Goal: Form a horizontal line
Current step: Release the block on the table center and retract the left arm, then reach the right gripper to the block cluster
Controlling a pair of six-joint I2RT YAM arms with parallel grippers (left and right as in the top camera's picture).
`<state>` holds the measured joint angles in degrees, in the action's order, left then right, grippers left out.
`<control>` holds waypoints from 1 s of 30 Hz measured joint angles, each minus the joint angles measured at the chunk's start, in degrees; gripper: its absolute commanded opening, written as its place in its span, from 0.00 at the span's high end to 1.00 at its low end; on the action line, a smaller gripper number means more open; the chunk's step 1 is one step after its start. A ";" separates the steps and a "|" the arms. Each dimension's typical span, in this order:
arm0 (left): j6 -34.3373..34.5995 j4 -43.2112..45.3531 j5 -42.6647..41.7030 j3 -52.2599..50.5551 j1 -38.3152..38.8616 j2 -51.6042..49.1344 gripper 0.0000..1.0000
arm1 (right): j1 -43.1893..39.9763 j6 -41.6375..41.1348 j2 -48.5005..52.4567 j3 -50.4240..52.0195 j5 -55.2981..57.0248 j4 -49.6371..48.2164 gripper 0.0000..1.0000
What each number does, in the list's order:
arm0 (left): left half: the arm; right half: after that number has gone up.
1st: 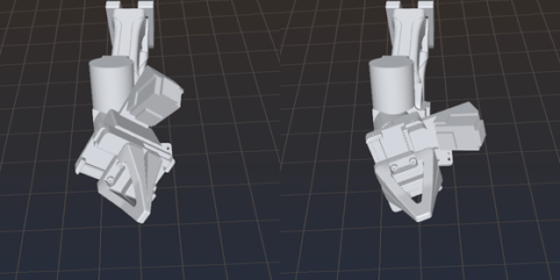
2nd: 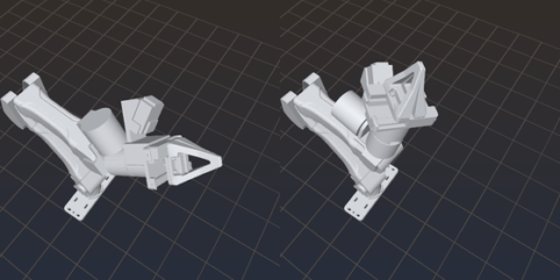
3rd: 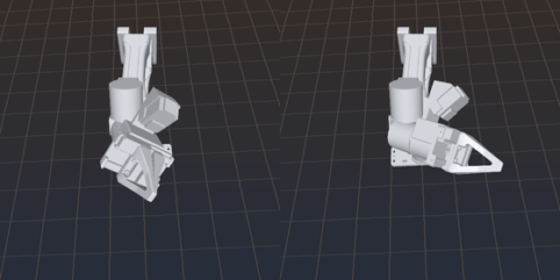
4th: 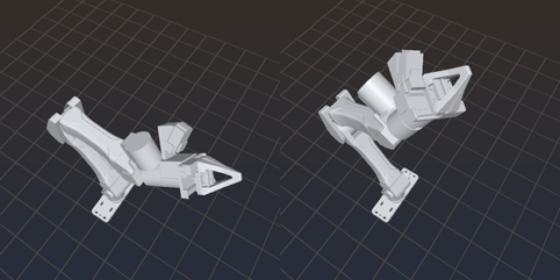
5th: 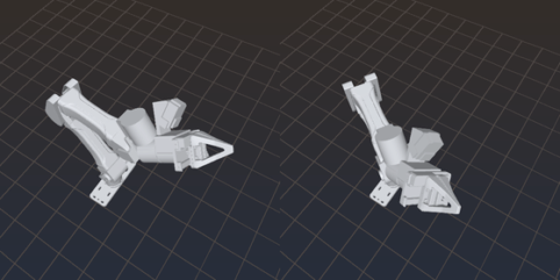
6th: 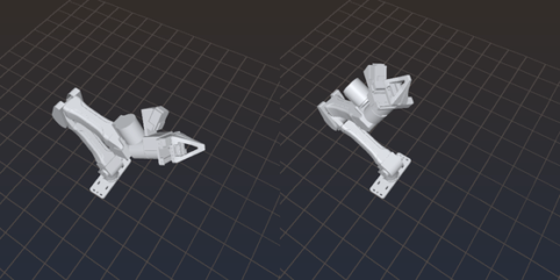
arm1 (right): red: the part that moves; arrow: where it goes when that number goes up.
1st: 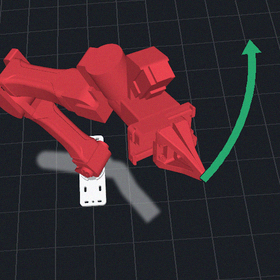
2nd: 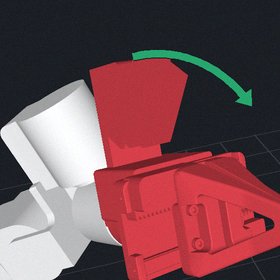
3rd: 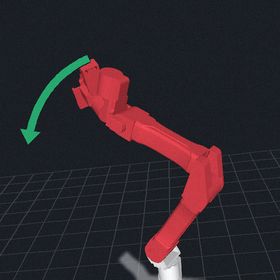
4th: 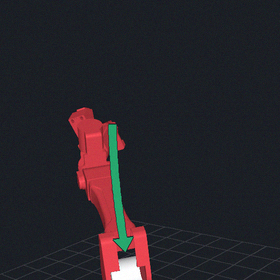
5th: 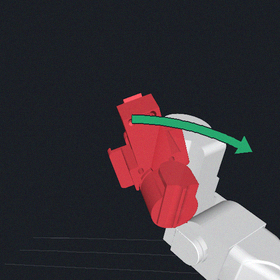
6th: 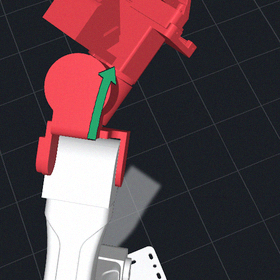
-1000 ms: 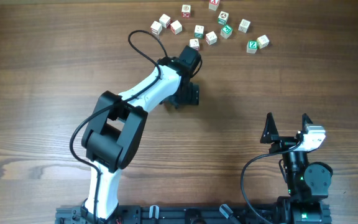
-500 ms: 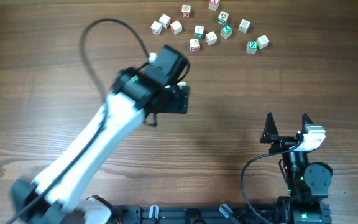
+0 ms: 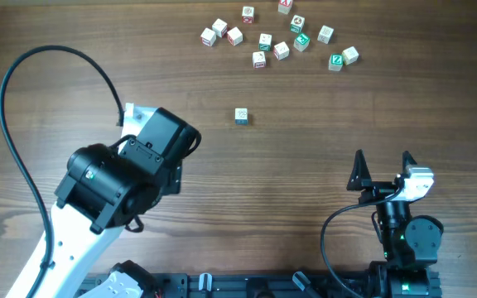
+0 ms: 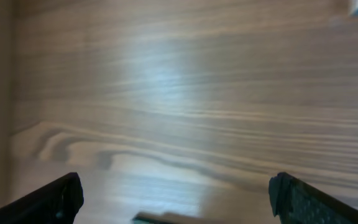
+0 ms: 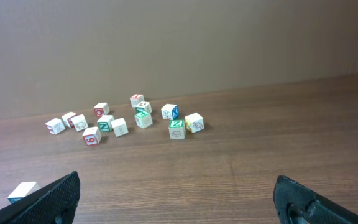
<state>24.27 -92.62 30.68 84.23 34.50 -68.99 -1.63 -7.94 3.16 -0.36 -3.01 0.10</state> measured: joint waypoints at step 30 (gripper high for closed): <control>0.46 -3.85 3.10 0.00 0.00 11.93 0.00 | 0.00 0.00 0.00 0.00 0.04 -0.61 0.01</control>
<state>24.73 -96.47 33.78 84.23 34.50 -57.06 -1.63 -7.94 3.16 -0.36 -2.96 -0.51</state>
